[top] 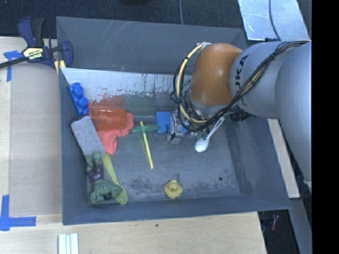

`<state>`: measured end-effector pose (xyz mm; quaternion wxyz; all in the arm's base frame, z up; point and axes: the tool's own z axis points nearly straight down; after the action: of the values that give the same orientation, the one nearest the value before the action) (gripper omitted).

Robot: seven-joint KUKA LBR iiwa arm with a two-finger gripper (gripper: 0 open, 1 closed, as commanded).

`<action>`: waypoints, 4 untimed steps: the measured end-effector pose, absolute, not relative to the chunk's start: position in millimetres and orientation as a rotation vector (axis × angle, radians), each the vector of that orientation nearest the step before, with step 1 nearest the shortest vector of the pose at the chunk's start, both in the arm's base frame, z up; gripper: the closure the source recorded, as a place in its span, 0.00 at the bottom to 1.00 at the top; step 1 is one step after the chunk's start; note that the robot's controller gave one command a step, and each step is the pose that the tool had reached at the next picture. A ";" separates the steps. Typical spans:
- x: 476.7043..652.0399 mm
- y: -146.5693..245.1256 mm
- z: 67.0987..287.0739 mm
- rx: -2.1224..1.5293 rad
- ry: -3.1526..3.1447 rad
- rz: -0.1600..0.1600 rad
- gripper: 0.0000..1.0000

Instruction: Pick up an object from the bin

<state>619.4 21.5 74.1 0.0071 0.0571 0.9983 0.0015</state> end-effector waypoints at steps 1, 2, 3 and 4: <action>620.9 22.1 73.1 0.179 3.112 0.008 0.00; 620.8 22.1 73.2 0.180 3.112 0.008 0.00; 623.5 11.4 133.7 0.195 3.107 0.008 1.00; 623.5 11.4 133.7 0.195 3.107 0.008 0.00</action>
Offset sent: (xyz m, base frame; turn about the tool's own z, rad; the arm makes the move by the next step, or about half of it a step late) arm 0.0000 0.0000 0.0000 0.0000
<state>623.5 11.4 133.7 0.0143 0.0626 0.9979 0.0027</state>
